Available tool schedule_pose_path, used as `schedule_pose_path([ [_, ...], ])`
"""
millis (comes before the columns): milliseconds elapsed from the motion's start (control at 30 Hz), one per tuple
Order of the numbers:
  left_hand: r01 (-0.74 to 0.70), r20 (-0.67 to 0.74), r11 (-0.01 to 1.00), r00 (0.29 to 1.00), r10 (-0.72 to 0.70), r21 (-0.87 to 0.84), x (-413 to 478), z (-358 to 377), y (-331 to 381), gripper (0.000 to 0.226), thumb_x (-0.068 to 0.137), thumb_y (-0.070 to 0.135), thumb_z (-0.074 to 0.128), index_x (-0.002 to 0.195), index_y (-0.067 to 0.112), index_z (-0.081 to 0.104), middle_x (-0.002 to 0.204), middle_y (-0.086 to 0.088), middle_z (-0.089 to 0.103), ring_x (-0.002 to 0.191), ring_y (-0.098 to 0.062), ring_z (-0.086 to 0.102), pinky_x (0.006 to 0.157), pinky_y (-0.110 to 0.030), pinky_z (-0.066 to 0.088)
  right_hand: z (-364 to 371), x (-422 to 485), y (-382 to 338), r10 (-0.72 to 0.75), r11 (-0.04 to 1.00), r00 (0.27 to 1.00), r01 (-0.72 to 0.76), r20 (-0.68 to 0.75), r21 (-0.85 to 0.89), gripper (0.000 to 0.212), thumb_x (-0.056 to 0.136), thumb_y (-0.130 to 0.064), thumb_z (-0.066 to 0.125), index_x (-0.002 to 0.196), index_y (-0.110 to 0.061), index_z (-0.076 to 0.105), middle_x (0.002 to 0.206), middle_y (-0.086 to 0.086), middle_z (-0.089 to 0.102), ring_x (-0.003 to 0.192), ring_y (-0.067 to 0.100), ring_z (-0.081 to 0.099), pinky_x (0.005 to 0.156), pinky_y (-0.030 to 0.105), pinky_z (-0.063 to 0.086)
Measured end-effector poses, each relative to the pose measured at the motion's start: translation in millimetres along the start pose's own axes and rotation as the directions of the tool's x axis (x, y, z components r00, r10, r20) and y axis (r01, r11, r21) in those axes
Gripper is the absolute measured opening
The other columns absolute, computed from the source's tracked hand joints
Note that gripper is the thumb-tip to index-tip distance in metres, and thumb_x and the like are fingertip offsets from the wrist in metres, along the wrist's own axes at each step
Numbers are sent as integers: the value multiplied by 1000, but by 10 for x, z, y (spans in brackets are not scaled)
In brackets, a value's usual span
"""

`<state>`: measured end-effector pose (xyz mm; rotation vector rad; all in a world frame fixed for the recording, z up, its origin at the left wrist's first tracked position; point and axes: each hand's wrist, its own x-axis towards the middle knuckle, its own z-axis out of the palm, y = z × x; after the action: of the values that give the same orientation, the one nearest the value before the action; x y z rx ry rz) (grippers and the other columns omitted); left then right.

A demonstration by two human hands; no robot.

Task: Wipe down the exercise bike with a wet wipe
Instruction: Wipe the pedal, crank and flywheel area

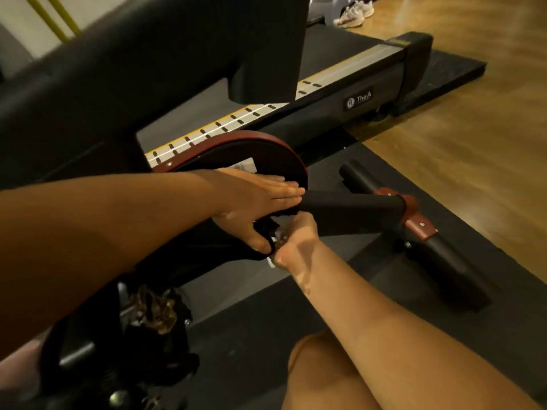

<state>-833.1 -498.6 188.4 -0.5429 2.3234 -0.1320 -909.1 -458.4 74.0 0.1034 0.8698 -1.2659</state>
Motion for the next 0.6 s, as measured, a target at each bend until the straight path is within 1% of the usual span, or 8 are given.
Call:
schedule_pose_path([
  [100, 149, 61, 947, 989, -138, -285, -200, -109, 33, 90, 88, 63, 57, 158, 28, 10, 165, 8, 3, 151, -12, -1, 116, -29, 1, 57, -270, 45, -17, 848, 997, 54, 74, -527, 38, 100, -19, 44, 136, -5, 49, 106, 6, 56, 101, 23, 59, 89, 33, 46],
  [167, 210, 82, 887, 978, -193, -411, -474, -194, 7, 70, 93, 58, 53, 152, 29, 30, 161, 5, 25, 148, -17, 21, 122, -36, 15, -9, -465, 64, -181, 587, 981, 167, 72, -792, 25, 100, -22, 46, 117, -8, 59, 103, 5, 60, 97, 20, 60, 79, 32, 47],
  [233, 196, 0, 865, 975, -221, -461, -846, -153, -54, 51, 96, 50, 51, 143, 31, 45, 148, 6, 46, 135, -14, 42, 115, -37, 33, -165, -626, 232, -433, 146, 823, 466, 367, -873, 23, 101, -24, 43, 104, -10, 62, 99, 0, 57, 90, 12, 56, 81, 26, 44],
  [267, 202, -43, 842, 966, -257, -501, -1040, -107, -54, 47, 96, 48, 50, 141, 33, 48, 144, 10, 50, 130, -9, 47, 112, -32, 37, -229, -743, 321, -491, -38, 672, 620, 555, -784, 26, 102, -26, 42, 99, -11, 63, 98, -1, 56, 88, 10, 54, 79, 23, 43],
  [300, 216, -79, 804, 948, -310, -554, -1232, -41, -22, 46, 96, 47, 50, 140, 36, 49, 140, 15, 52, 126, -2, 49, 108, -25, 39, -248, -854, 410, -500, -111, 525, 750, 689, -653, 29, 101, -28, 40, 92, -12, 62, 94, -2, 55, 85, 10, 53, 75, 21, 43],
  [433, 105, -222, 540, 834, -505, -835, -1725, 408, 100, 34, 94, 52, 54, 123, 36, 64, 119, 22, 67, 112, 5, 59, 99, -20, 45, 140, -1170, 518, -314, -40, 363, 918, 878, -394, 30, 100, -25, 27, 76, -16, 44, 74, 1, 47, 71, 13, 45, 68, 23, 33],
  [533, -16, -238, 325, 716, -657, -946, -1805, 750, 224, 56, 87, 60, 51, 119, 18, 68, 117, 1, 71, 118, -16, 61, 104, -30, 43, 288, -1195, 448, -280, -22, 351, 928, 893, -372, 28, 98, -16, 47, 72, -10, 55, 66, -13, 49, 61, -2, 48, 61, 12, 33],
  [600, -128, -218, 178, 662, -718, -976, -1753, 848, 369, 50, 93, 49, 50, 120, 12, 67, 119, -2, 71, 119, -17, 61, 108, -29, 41, 122, -1005, 240, -312, -141, 320, 916, 895, -376, 7, 89, -12, 65, 83, -14, 70, 77, -14, 61, 69, -9, 55, 67, 10, 42],
])
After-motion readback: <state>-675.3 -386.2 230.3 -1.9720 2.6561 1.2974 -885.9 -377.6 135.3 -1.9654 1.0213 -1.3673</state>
